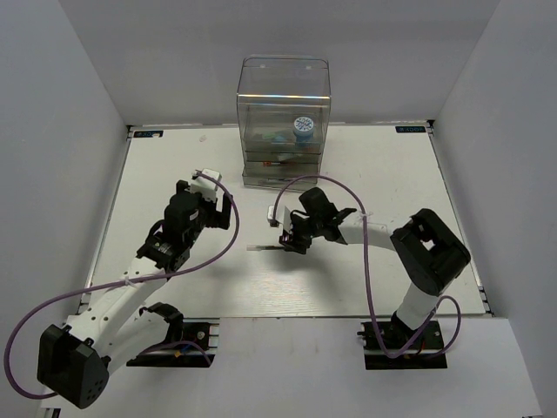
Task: Sort the stationery into containers
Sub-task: Pick up the pen from the center of the board.
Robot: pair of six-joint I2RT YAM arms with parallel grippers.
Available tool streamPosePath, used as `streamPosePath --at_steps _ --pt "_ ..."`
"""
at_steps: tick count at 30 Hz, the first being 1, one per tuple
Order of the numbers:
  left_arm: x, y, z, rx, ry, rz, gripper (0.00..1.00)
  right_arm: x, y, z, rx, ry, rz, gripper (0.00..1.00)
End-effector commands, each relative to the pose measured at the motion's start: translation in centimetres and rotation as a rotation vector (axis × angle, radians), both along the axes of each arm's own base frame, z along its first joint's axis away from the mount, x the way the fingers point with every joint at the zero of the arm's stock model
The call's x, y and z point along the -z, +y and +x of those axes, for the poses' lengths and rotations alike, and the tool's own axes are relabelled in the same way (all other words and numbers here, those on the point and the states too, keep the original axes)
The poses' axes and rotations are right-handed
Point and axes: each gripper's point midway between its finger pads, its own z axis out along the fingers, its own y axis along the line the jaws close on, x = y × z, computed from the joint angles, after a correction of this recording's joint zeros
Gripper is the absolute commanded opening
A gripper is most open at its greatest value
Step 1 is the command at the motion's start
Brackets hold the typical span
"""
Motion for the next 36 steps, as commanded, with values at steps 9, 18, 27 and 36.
streamPosePath --at_steps 9,18,27,36 --pt "-0.9 1.0 -0.1 -0.047 -0.028 -0.006 1.0 0.3 1.6 -0.3 -0.047 -0.016 -0.022 0.52" --pt "-0.9 1.0 -0.1 -0.047 -0.028 -0.006 1.0 1.6 1.2 -0.2 -0.057 -0.053 -0.07 0.39" --pt "-0.9 1.0 -0.1 -0.047 -0.028 -0.006 1.0 1.1 1.3 -0.2 -0.071 -0.061 -0.062 0.03" --pt "-0.7 1.0 -0.2 -0.047 -0.02 -0.002 1.0 -4.1 1.7 3.5 -0.032 -0.25 -0.03 0.0"
